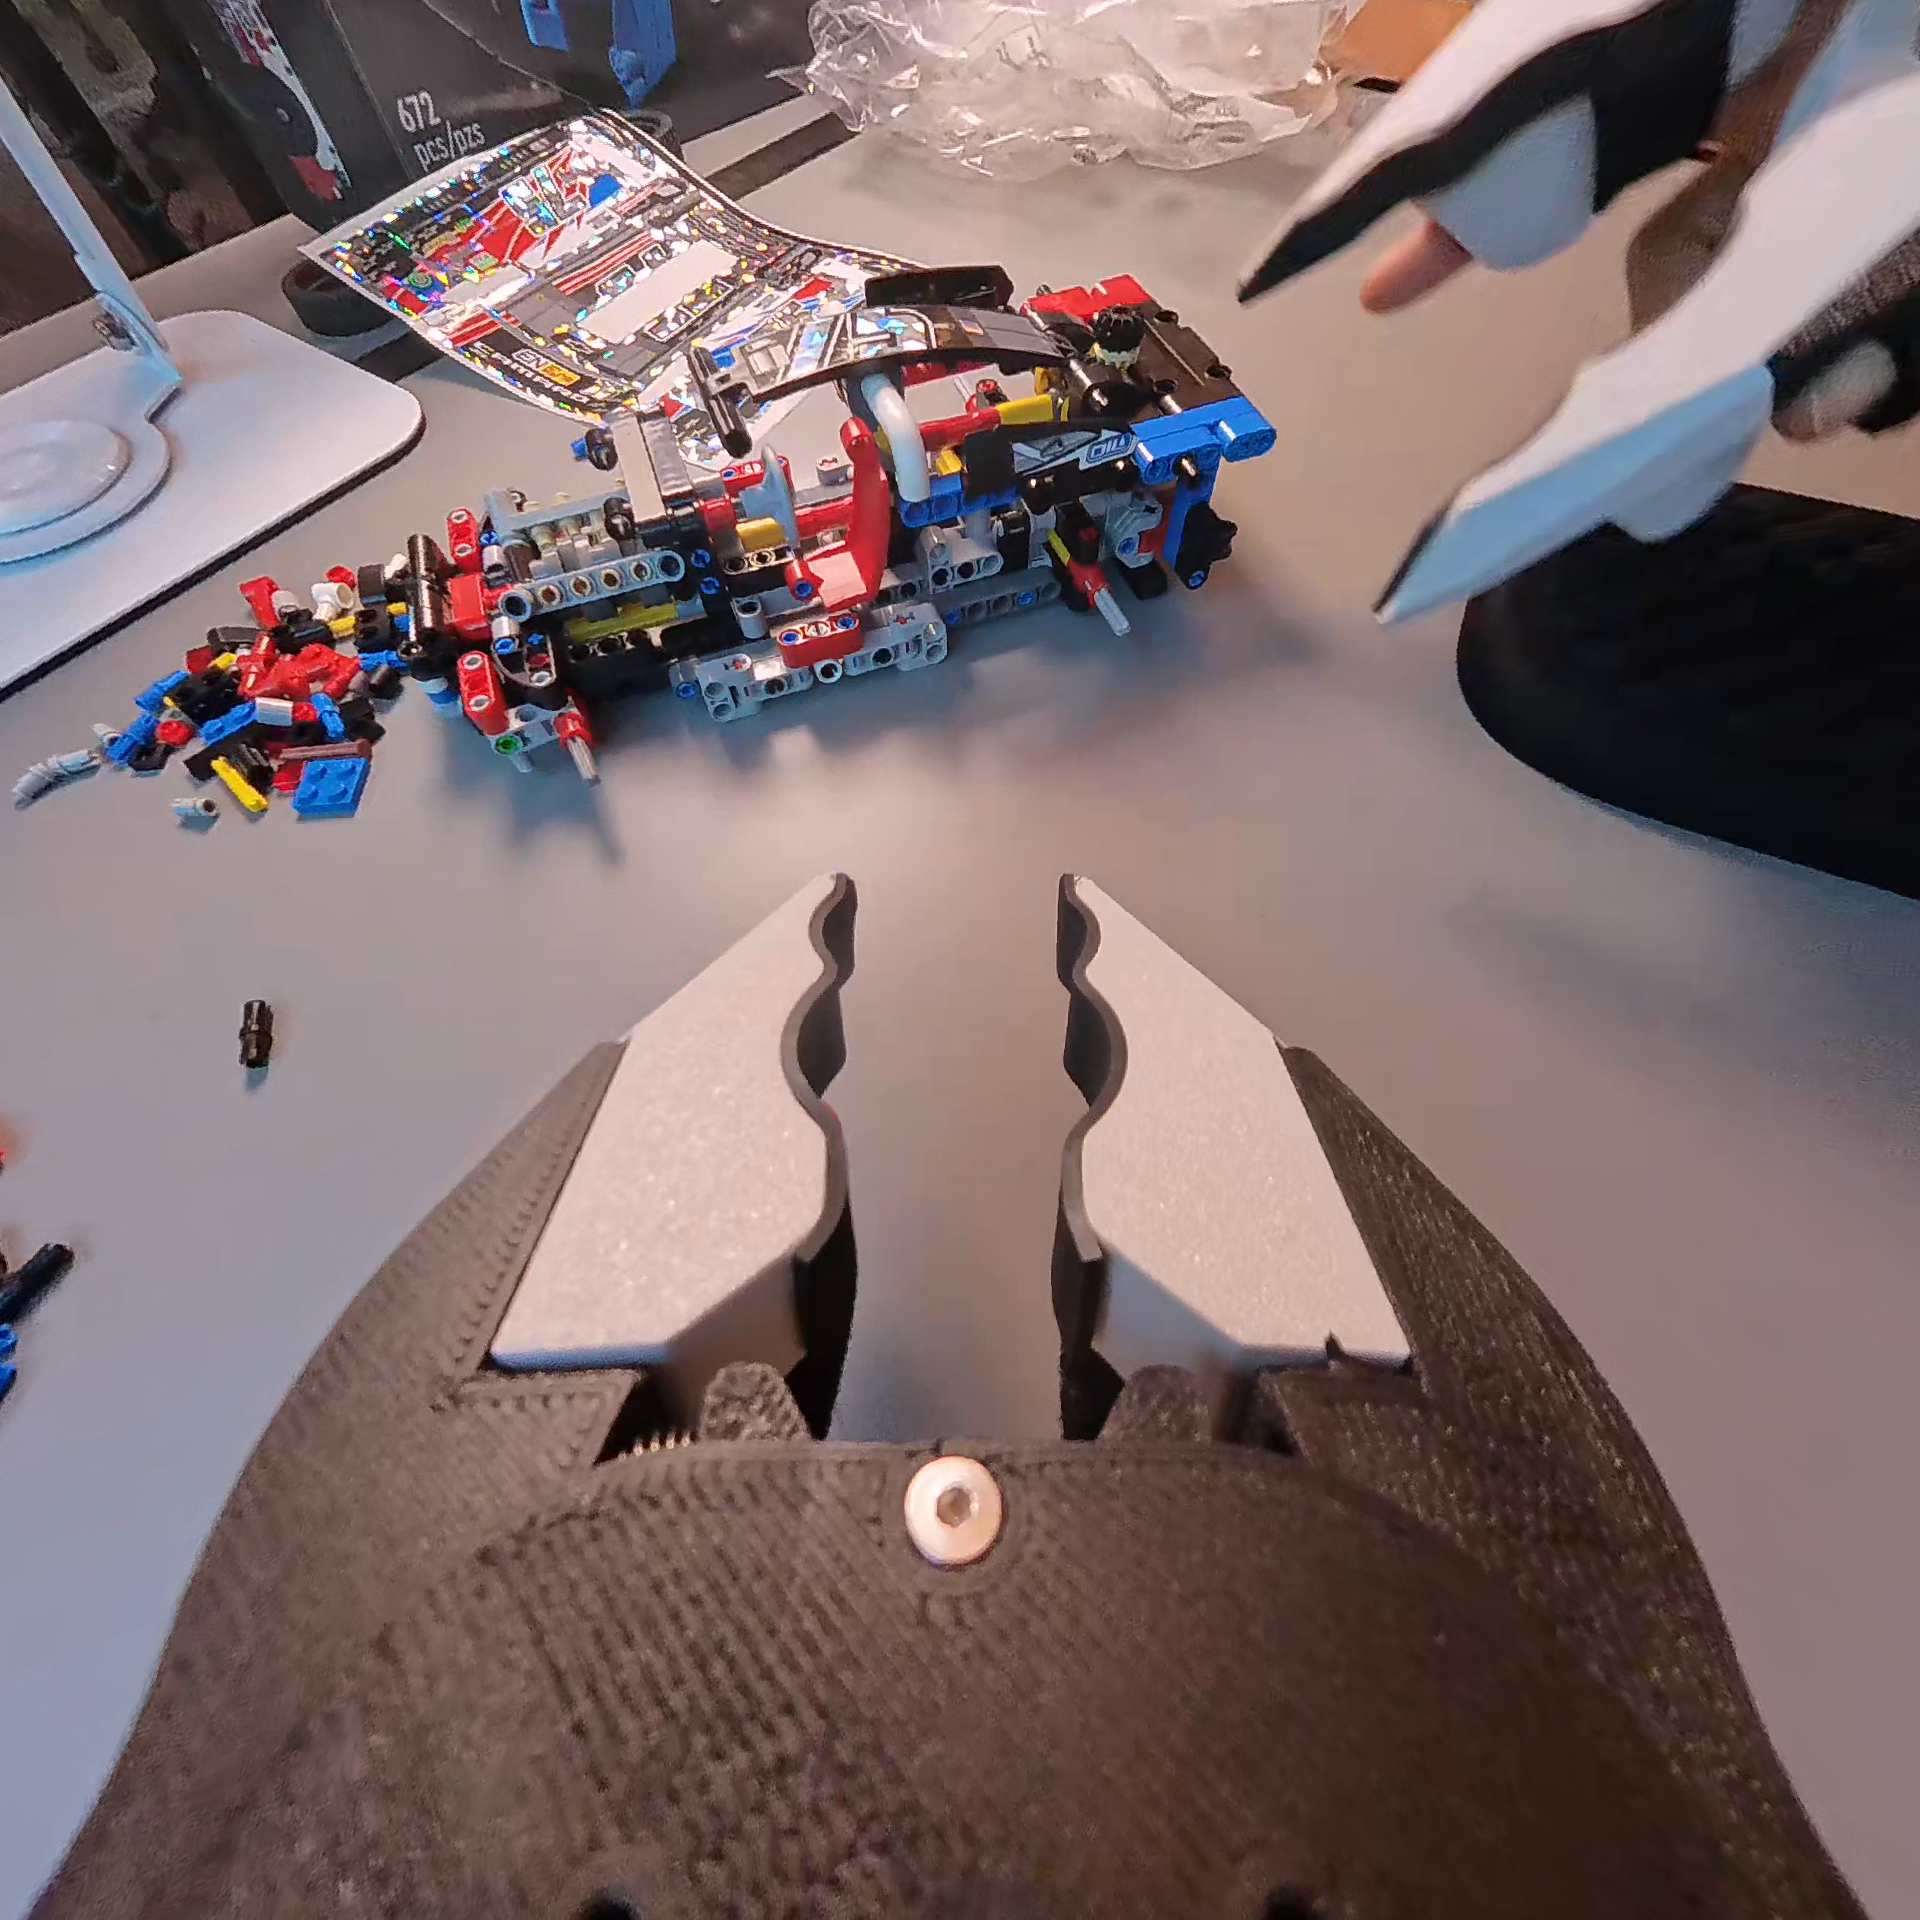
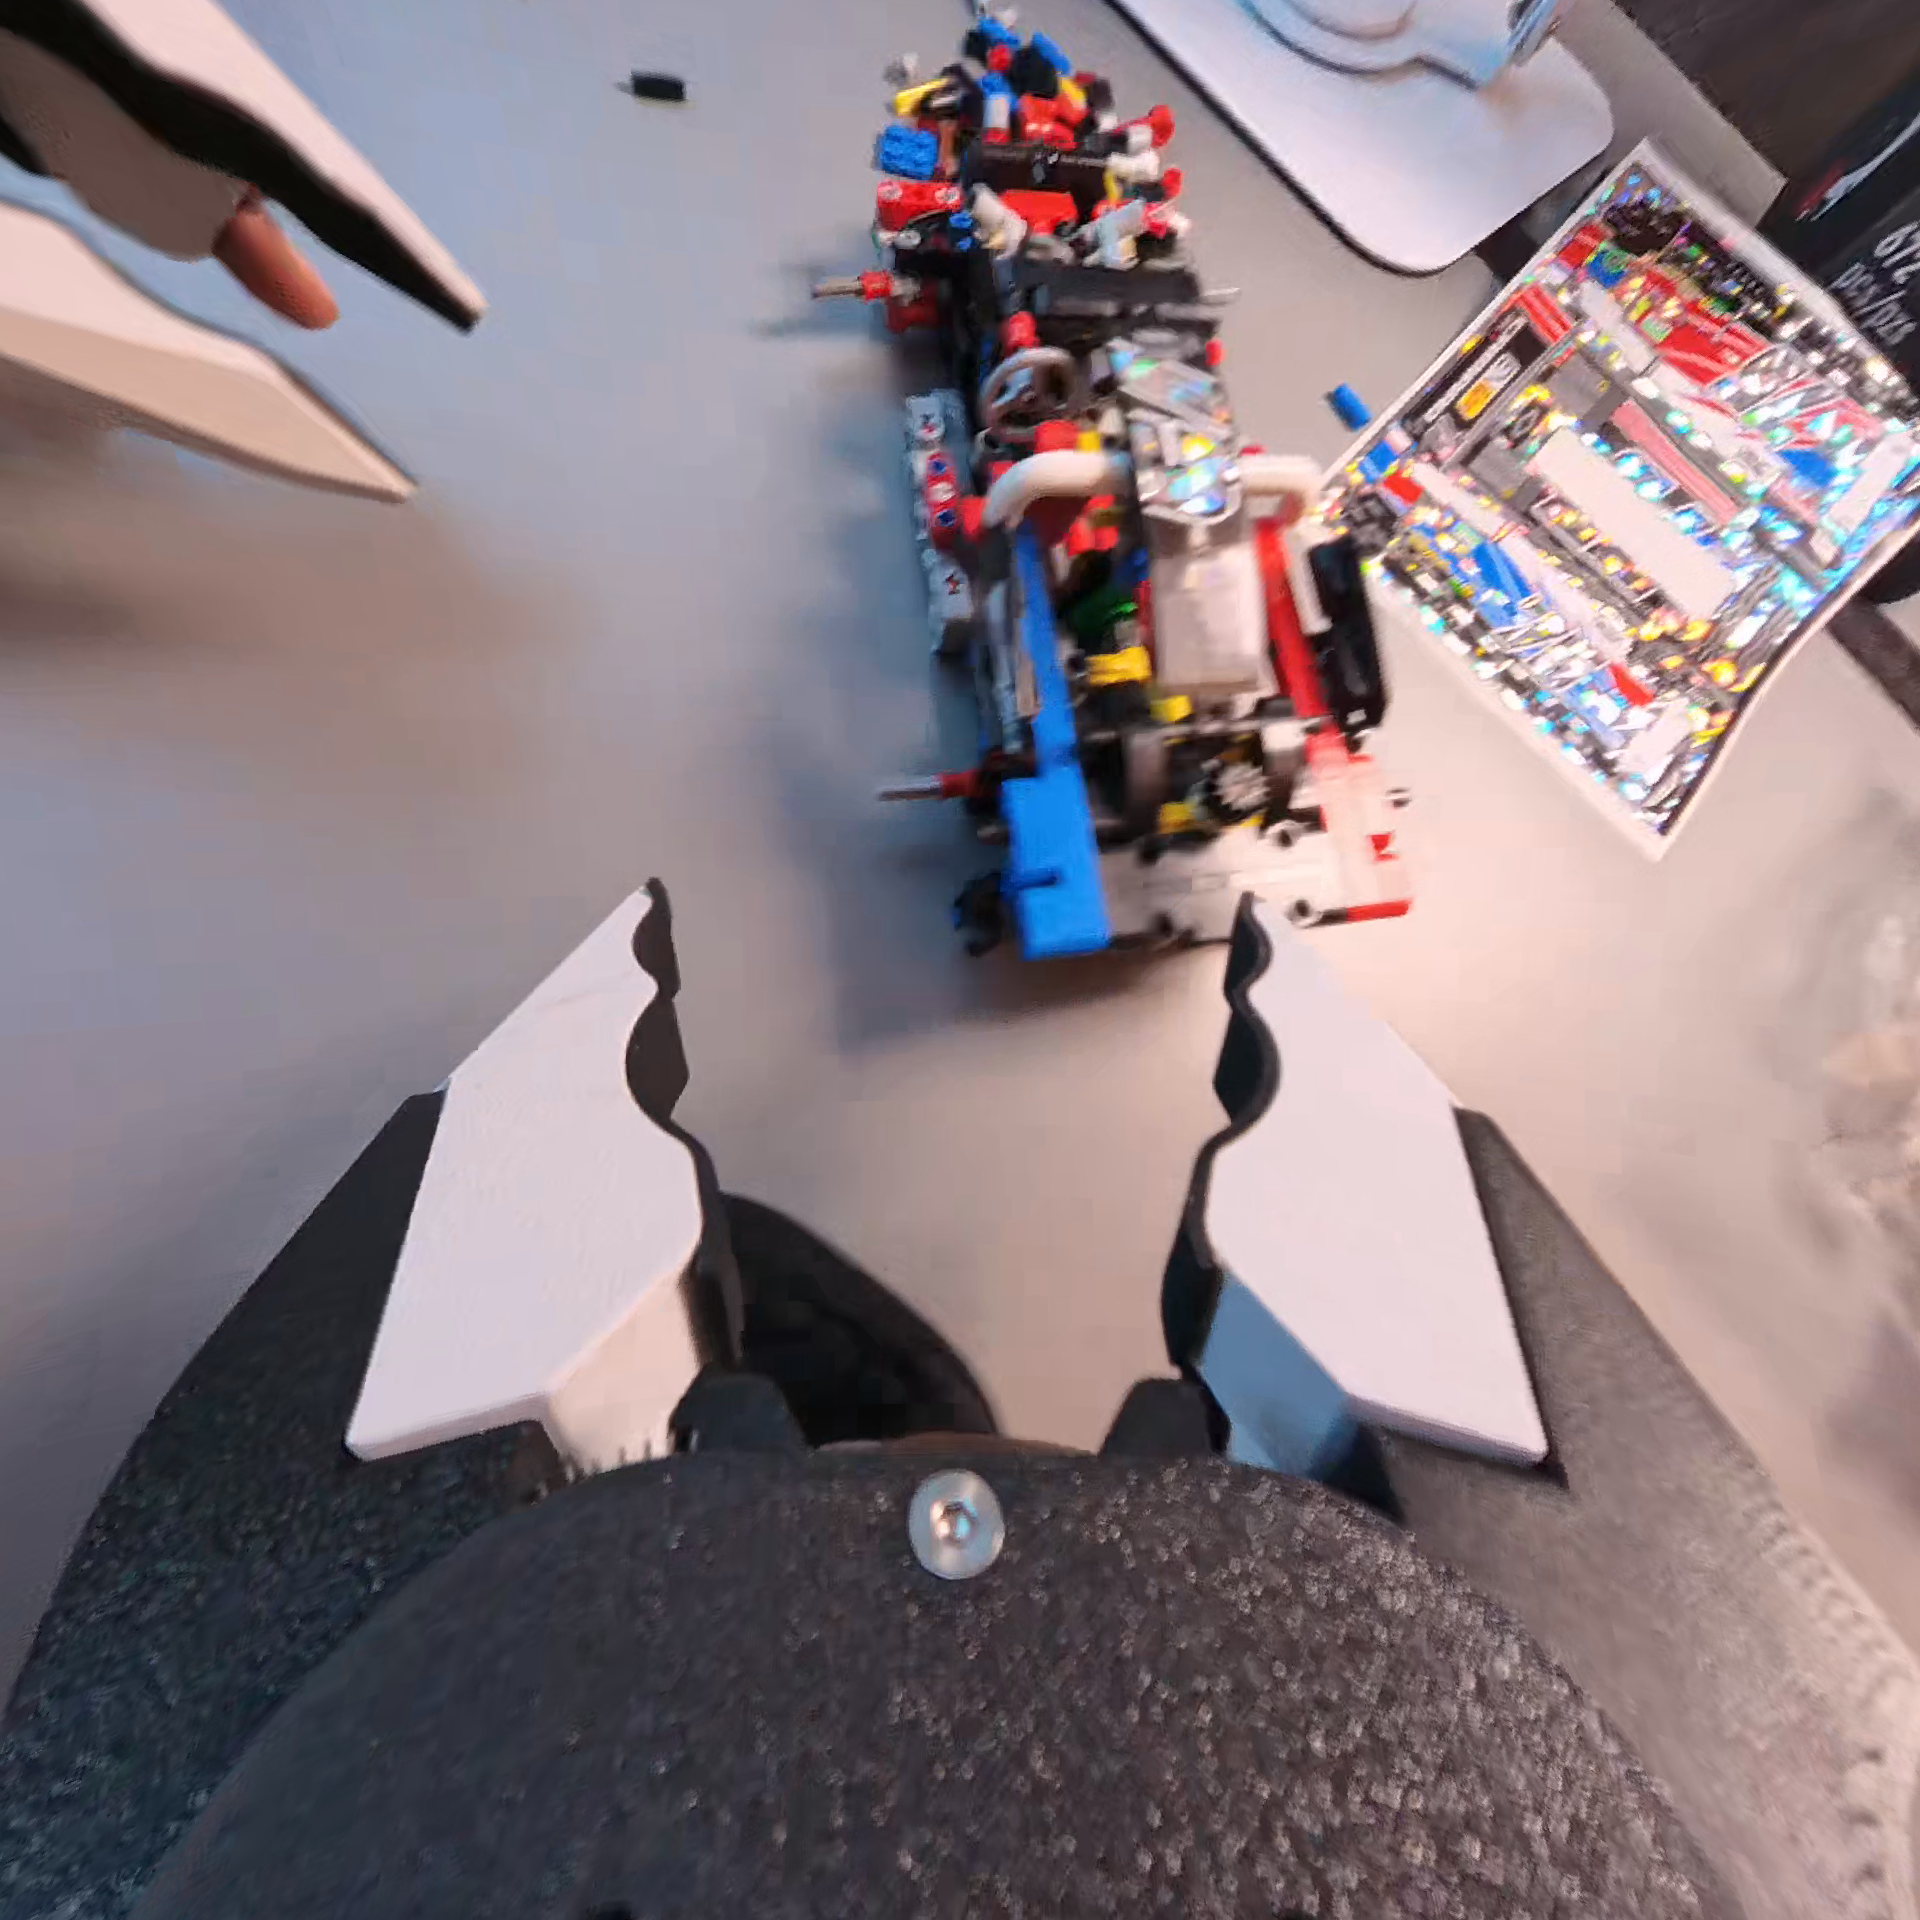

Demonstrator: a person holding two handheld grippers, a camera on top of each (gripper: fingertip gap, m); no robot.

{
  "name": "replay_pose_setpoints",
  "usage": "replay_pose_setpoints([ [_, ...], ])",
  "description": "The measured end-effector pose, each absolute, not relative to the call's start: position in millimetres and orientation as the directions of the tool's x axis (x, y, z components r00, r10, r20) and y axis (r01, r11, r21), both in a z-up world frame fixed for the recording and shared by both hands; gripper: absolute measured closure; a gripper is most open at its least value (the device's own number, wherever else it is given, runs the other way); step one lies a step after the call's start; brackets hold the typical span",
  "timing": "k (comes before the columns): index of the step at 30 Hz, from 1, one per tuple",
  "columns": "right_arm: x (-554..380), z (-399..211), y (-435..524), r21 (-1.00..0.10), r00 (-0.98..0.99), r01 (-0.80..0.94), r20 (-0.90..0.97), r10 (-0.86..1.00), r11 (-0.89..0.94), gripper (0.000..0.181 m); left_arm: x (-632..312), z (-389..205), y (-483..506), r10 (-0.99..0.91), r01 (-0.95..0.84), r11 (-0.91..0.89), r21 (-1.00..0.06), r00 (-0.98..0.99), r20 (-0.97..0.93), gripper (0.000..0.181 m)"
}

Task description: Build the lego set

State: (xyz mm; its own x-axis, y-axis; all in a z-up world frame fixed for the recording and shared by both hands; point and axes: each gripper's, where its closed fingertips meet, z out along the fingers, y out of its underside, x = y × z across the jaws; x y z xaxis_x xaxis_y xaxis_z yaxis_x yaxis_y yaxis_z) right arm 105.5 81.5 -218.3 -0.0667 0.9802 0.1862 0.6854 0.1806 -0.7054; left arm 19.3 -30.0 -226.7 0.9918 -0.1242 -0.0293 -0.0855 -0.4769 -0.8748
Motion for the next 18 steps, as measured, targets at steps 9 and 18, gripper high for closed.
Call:
replay_pose_setpoints([
  [9, 63.3, -259.5, 130.5, -0.493, -0.322, 0.803, 0.113, 0.94, 0.335, 0.058, 12.5, -226.3, -34.4, -0.114, -0.078, -0.458, -0.885, 0.993, -0.028, 0.145],
  [18, 121.9, -259.2, 73.1, -0.501, -0.464, 0.737, 0.115, 0.879, 0.454, 0.058, 17.2, -217.8, -35.9, -0.145, -0.055, -0.435, -0.899, 0.989, 0.01, 0.146],
])
